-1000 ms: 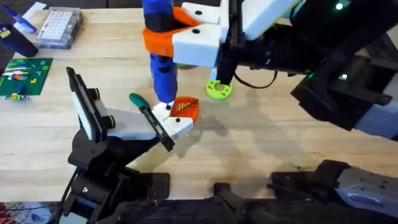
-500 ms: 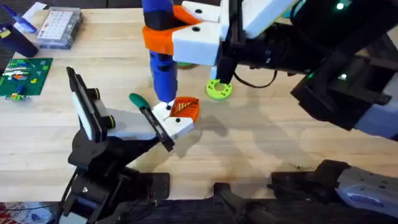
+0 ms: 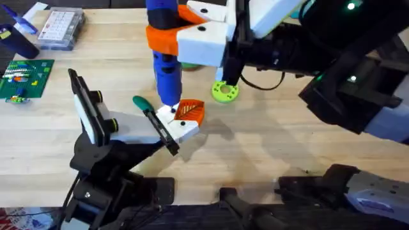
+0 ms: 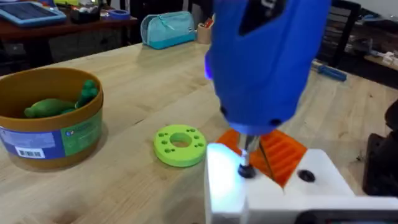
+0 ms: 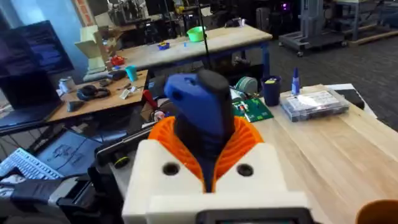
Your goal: Pick up the gripper from the table and insert it into the empty holder that is missing its gripper. Then pick up a screw, insert it into the mounting hole, and use the screwdriver to tighten it. Finally, clean up the table by picking up the vegetable and placing it into the bucket.
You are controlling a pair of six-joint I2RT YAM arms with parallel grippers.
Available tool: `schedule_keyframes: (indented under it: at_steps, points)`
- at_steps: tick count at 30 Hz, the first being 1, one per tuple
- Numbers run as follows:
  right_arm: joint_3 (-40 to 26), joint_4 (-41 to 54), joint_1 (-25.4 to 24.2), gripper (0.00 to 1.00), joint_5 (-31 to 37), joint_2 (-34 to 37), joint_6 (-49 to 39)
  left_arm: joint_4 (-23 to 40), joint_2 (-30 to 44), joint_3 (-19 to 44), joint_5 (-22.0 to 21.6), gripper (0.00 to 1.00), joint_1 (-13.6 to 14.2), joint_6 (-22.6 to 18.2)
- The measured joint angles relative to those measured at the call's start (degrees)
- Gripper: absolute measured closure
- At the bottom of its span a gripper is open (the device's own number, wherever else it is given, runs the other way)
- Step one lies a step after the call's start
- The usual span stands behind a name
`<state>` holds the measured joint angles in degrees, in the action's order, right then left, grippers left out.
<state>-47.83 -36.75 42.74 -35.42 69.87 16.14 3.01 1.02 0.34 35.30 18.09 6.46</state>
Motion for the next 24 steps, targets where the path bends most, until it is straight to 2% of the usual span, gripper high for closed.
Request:
schedule_keyframes:
  at_steps: [24]
  points:
    - [-0.79, 4.05, -0.02, 0.966, 0.62, 0.00, -0.40, 0.03, 0.04, 0.00, 0.03, 0.988, 0.00, 0.04]
